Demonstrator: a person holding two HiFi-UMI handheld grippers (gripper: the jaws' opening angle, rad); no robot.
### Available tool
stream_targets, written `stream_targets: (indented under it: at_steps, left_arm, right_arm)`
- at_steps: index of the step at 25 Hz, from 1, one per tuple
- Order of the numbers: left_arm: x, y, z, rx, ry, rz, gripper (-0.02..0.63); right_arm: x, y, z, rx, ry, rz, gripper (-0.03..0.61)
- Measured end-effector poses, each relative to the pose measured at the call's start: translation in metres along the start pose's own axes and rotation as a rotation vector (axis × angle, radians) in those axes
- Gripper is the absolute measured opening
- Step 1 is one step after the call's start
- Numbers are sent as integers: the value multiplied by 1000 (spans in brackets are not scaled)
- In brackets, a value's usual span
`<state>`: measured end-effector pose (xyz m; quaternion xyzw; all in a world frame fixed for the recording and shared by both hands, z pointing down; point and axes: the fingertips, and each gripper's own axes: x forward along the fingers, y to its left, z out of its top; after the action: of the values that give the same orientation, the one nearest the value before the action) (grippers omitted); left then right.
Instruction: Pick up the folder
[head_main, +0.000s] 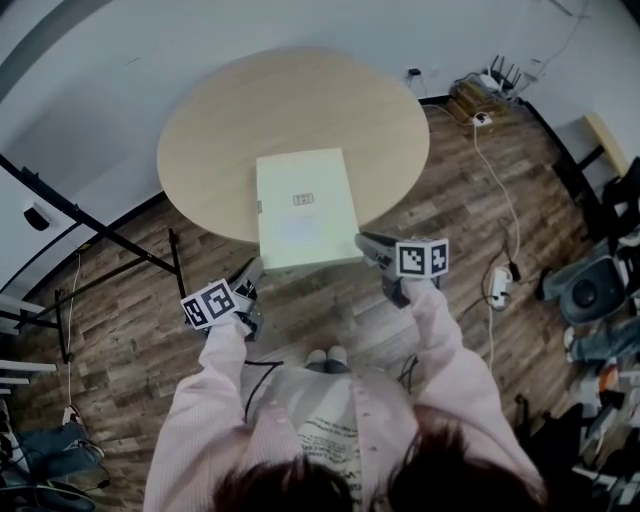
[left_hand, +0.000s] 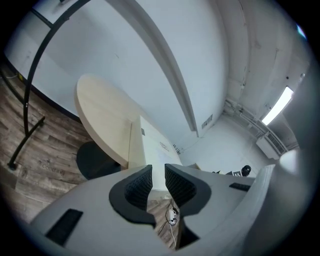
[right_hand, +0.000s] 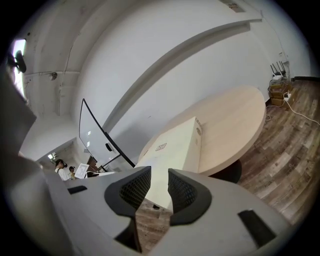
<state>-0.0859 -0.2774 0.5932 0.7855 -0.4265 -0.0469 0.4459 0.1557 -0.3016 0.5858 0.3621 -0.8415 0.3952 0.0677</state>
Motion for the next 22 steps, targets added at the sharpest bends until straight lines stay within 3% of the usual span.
stream_targets:
  at_steps: [4, 11, 22]
  left_arm:
    - [2, 6, -4, -36, -20, 7, 121]
    - [12, 16, -11, -126, -61, 5, 202]
    - [26, 31, -13, -306, -114, -50, 279]
  right_arm:
    - [2, -10, -6, 50, 8, 10, 146]
    - [11, -25, -18, 149, 29, 40, 247]
    - [26, -49, -32, 260, 54, 81, 307]
